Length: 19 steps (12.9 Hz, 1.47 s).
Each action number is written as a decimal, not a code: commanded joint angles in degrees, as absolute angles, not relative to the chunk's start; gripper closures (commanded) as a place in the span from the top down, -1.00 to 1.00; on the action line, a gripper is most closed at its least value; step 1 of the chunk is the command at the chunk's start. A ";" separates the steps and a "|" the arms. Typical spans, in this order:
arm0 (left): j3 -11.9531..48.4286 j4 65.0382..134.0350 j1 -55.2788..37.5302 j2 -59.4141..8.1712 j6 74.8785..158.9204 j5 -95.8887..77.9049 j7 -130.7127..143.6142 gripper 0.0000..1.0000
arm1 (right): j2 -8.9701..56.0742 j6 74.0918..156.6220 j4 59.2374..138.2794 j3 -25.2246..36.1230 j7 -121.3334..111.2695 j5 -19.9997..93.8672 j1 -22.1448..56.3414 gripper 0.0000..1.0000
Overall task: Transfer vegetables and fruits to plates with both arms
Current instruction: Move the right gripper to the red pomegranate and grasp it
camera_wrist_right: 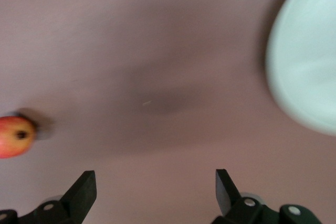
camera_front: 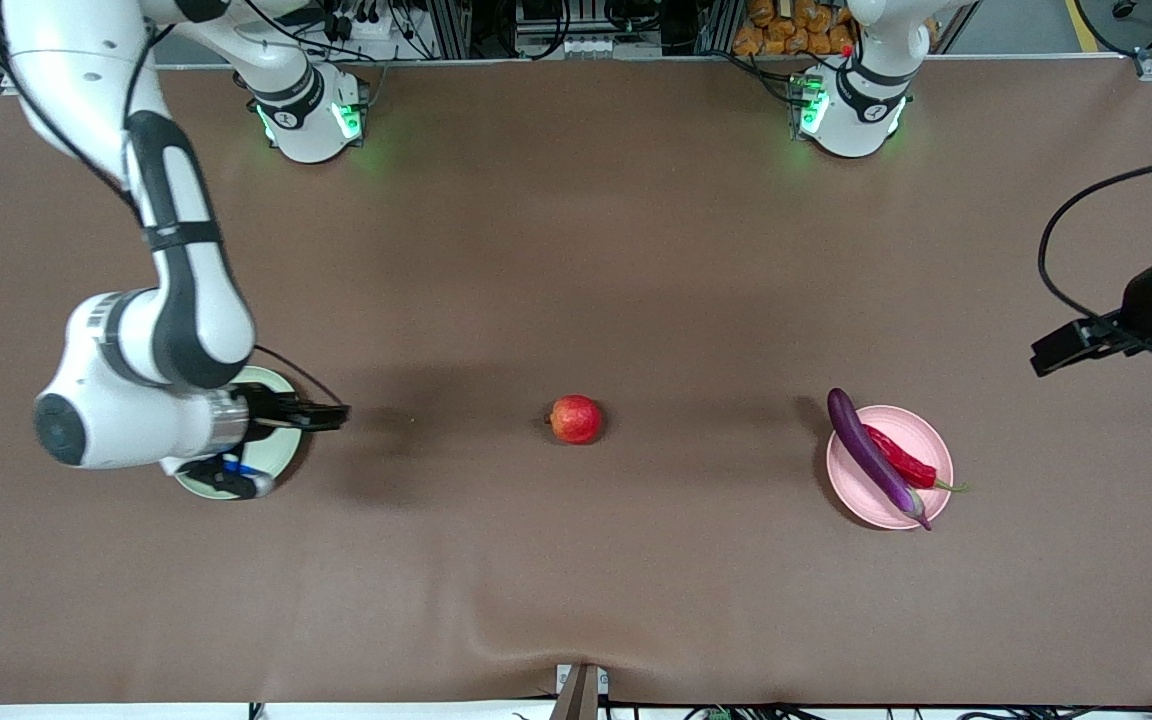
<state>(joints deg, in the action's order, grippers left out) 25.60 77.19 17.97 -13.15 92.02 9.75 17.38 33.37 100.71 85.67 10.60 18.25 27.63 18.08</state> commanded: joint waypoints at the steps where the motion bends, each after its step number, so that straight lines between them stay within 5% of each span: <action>1: 25.58 78.13 18.46 -8.18 89.31 8.18 11.44 1.00 | 34.10 104.83 84.55 11.16 32.29 31.37 24.32 1.00; 3: 20.69 80.49 15.23 -4.07 88.86 4.32 11.34 1.00 | 36.20 109.05 82.46 11.08 43.45 32.69 28.72 1.00; 7: -3.39 84.55 -6.30 1.31 85.96 1.07 9.05 1.00 | 41.73 121.95 78.76 11.07 63.85 32.70 39.09 1.00; 12: -3.69 84.46 -6.06 1.41 83.33 0.26 9.14 1.00 | 50.61 129.81 71.20 11.16 86.28 32.52 45.52 1.00; 19: -4.04 84.20 -5.89 3.34 81.04 0.35 10.11 1.00 | 53.43 131.03 71.54 11.69 84.21 30.76 45.35 1.00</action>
